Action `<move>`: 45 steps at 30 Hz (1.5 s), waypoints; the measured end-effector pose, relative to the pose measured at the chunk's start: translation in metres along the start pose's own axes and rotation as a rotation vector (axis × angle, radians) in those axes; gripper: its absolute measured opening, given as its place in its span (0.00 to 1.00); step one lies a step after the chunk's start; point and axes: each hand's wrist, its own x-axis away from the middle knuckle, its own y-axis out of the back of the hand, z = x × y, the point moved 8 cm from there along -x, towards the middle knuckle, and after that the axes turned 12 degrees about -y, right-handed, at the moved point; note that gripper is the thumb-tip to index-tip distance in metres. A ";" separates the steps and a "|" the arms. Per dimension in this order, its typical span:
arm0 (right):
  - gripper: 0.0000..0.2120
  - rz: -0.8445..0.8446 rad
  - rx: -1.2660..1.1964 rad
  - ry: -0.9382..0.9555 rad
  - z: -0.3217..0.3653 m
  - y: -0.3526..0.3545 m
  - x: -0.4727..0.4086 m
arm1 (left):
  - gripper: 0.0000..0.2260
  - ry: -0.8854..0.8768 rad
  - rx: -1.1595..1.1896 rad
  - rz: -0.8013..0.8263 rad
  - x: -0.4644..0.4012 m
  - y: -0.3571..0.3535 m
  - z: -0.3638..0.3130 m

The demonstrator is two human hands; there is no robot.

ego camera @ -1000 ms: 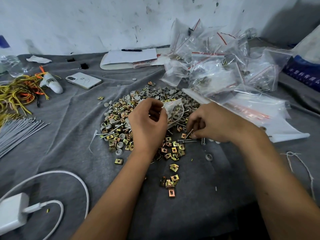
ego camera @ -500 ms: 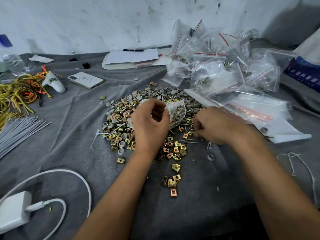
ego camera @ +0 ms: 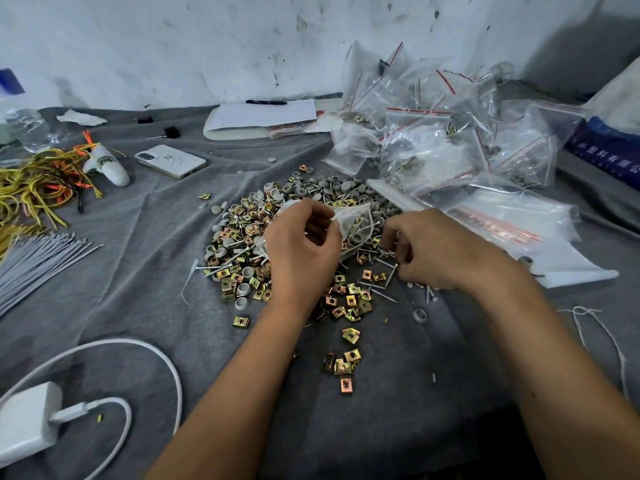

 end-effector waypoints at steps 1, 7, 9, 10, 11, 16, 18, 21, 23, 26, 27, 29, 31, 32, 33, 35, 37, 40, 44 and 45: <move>0.19 -0.008 -0.072 0.002 -0.002 0.001 0.000 | 0.02 -0.006 -0.006 0.000 0.000 0.000 0.000; 0.16 -0.199 -0.453 0.078 -0.005 0.026 -0.001 | 0.03 -0.071 -0.028 0.024 -0.001 -0.002 -0.005; 0.16 -0.253 -0.570 0.131 0.005 0.034 0.002 | 0.03 -0.108 -0.032 0.053 -0.001 -0.006 -0.008; 0.16 -0.260 -0.603 0.153 0.010 0.035 0.002 | 0.03 -0.123 -0.036 0.064 0.000 -0.007 -0.009; 0.15 -0.249 -0.618 0.166 0.015 0.033 0.002 | 0.03 -0.135 -0.043 0.067 0.000 -0.007 -0.009; 0.11 -0.260 -0.610 0.154 0.016 0.030 0.001 | 0.03 -0.137 -0.045 0.052 0.000 -0.006 -0.009; 0.08 -0.296 -0.606 0.146 0.008 0.039 0.004 | 0.03 -0.131 -0.040 0.069 0.001 -0.008 -0.011; 0.06 -0.170 -0.493 0.105 -0.004 0.042 0.007 | 0.04 -0.140 -0.021 0.096 0.002 -0.012 -0.013; 0.05 0.117 -0.360 0.029 -0.011 0.024 0.009 | 0.03 -0.162 -0.020 0.126 0.002 -0.015 -0.017; 0.10 0.421 -0.170 -0.104 -0.020 -0.004 0.020 | 0.03 -0.189 -0.015 0.182 0.004 -0.020 -0.023; 0.12 0.470 -0.129 -0.134 -0.020 -0.012 0.024 | 0.03 -0.189 -0.011 0.186 0.004 -0.020 -0.023; 0.13 0.541 -0.052 -0.182 -0.018 -0.025 0.031 | 0.03 -0.174 -0.003 0.177 0.004 -0.020 -0.021; 0.13 0.552 -0.002 -0.202 -0.016 -0.034 0.033 | 0.03 -0.150 0.000 0.168 0.005 -0.019 -0.017; 0.11 0.544 0.018 -0.197 -0.014 -0.035 0.032 | 0.03 -0.137 -0.001 0.170 0.005 -0.018 -0.016; 0.09 0.531 0.034 -0.182 -0.012 -0.034 0.031 | 0.03 -0.126 -0.003 0.175 0.005 -0.019 -0.014; 0.04 0.467 0.036 -0.113 -0.007 -0.025 0.028 | 0.03 -0.112 0.000 0.179 0.005 -0.019 -0.013; 0.04 0.337 -0.076 -0.027 0.000 -0.009 0.022 | 0.03 -0.110 0.003 0.177 0.005 -0.019 -0.013; 0.05 0.082 -0.398 0.050 0.008 0.019 0.014 | 0.03 -0.098 0.012 0.172 0.005 -0.019 -0.013; 0.04 -0.057 -0.512 0.117 0.019 0.025 0.009 | 0.04 -0.066 0.031 0.137 0.004 -0.017 -0.012; 0.04 -0.066 -0.498 0.117 0.019 0.022 0.007 | 0.04 -0.061 0.031 0.130 0.004 -0.016 -0.012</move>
